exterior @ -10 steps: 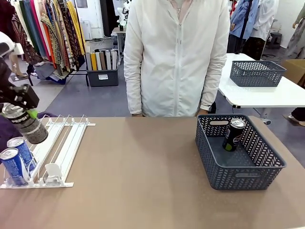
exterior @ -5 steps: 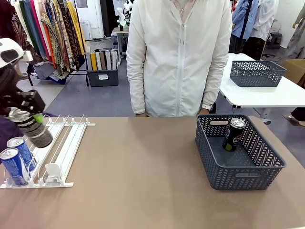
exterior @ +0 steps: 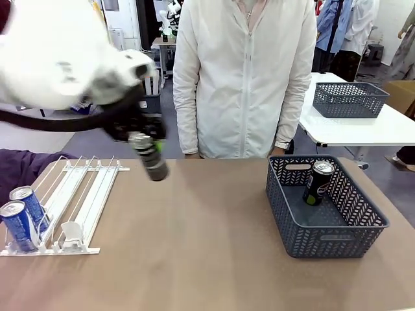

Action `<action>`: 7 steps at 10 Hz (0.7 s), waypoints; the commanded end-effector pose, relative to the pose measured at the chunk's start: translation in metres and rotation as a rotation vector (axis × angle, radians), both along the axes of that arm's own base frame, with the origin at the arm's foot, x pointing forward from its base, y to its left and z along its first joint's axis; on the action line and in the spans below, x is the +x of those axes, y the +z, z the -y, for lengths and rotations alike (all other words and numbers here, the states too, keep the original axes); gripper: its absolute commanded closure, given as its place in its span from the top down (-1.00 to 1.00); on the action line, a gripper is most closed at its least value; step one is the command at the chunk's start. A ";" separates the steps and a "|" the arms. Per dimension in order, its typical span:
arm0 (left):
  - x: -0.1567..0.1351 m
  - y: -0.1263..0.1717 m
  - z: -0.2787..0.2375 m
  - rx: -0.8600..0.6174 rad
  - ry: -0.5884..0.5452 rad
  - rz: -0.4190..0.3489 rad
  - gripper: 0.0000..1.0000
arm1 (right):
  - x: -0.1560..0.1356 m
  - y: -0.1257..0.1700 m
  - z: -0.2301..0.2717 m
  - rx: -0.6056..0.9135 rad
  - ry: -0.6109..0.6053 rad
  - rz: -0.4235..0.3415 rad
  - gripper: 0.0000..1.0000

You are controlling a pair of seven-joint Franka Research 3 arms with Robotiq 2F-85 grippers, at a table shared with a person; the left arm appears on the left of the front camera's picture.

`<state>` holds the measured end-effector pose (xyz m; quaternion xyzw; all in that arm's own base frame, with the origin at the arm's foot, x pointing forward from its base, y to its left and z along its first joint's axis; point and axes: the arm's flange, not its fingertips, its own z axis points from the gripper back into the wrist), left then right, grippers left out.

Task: Retrieve and store the cans from the dispenser.
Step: Pick up the last remaining can from one row of the Automatic Can Dispenser and place it in the middle of the table.

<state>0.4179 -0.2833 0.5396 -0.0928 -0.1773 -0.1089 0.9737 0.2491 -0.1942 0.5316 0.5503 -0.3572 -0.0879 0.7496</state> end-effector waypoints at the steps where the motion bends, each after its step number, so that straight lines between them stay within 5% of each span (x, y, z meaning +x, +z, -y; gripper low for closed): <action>1: 0.045 -0.002 0.053 0.109 0.000 -0.009 -1.00 | 0.003 0.004 0.000 0.012 -0.006 0.033 1.00; 5: 0.087 -0.079 0.116 0.270 -0.072 -0.102 -1.00 | 0.003 0.004 0.000 0.012 -0.006 0.033 1.00; 7: 0.089 -0.110 0.120 0.222 -0.123 -0.161 -1.00 | 0.003 0.004 0.000 0.012 -0.006 0.033 1.00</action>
